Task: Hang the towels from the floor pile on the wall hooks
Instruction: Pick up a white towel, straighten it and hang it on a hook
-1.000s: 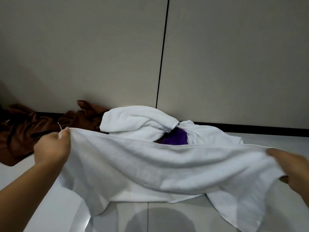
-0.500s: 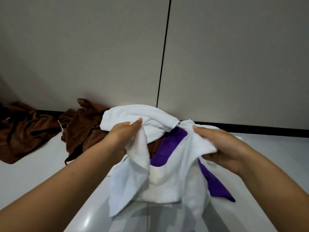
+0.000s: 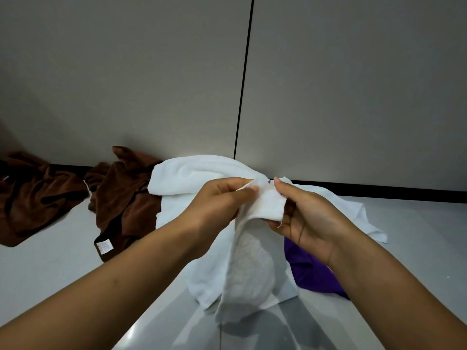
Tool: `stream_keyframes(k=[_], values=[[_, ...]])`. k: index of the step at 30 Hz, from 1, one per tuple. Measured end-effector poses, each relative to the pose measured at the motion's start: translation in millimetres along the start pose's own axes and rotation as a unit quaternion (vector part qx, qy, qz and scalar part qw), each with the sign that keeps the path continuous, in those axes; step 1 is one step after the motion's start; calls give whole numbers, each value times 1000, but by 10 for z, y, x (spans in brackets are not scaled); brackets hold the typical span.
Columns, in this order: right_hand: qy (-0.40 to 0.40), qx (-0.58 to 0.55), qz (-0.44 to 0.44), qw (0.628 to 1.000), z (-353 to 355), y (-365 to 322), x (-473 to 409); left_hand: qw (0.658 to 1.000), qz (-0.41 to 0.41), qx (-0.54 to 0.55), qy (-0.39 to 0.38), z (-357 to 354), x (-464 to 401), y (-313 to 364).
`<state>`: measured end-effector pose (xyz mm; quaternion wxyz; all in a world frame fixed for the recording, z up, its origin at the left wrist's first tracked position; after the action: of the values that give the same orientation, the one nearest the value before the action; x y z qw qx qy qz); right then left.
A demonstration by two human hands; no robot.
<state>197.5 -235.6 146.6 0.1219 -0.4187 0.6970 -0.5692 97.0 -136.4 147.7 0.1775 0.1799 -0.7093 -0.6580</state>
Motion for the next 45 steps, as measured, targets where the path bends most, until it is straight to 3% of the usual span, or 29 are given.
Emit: stream_keyframes(k=[5,10,14,17,21,24,26,31,36,40,43,45], values=[[4,37,15,999,-44,-9,4,998,-42,-36,-1,-87,6,-6],[0,56,16,998,-67,-13,14,999,-29,-39,-19,-69,35,1],[-13,50,8,999,-98,-30,29,988,-35,-145,-38,-55,35,-83],[-3,127,20,992,-116,-22,47,983,-81,-165,-19,-46,30,-78],[36,268,110,956,-125,13,32,970,-134,-192,62,69,-40,-27],[63,381,233,892,-109,42,33,953,-155,-228,123,237,-111,58],[36,413,265,870,-135,60,57,944,-157,-258,129,319,-130,153],[-50,424,304,852,-289,133,113,906,-184,-351,150,348,-134,369],[-69,448,345,822,-424,160,177,883,-212,-389,153,345,-131,462],[-64,456,337,821,-451,225,146,887,-228,-366,163,308,-99,471],[-75,422,313,848,-466,261,135,884,-251,-357,170,257,-89,479],[-70,420,353,833,-489,276,145,874,-267,-359,190,247,-87,497]])
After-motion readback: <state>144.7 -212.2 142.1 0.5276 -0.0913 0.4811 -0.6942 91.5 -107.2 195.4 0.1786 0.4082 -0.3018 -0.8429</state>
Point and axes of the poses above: each hand's wrist, its own x-axis away from the middle knuckle, its own z-axis out of the back of the hand, y = z × x, the point moved 1 cm from there along -x, towards the middle knuckle, and after that the axes turned 2 degrees about -x, right-handed, at the moved point
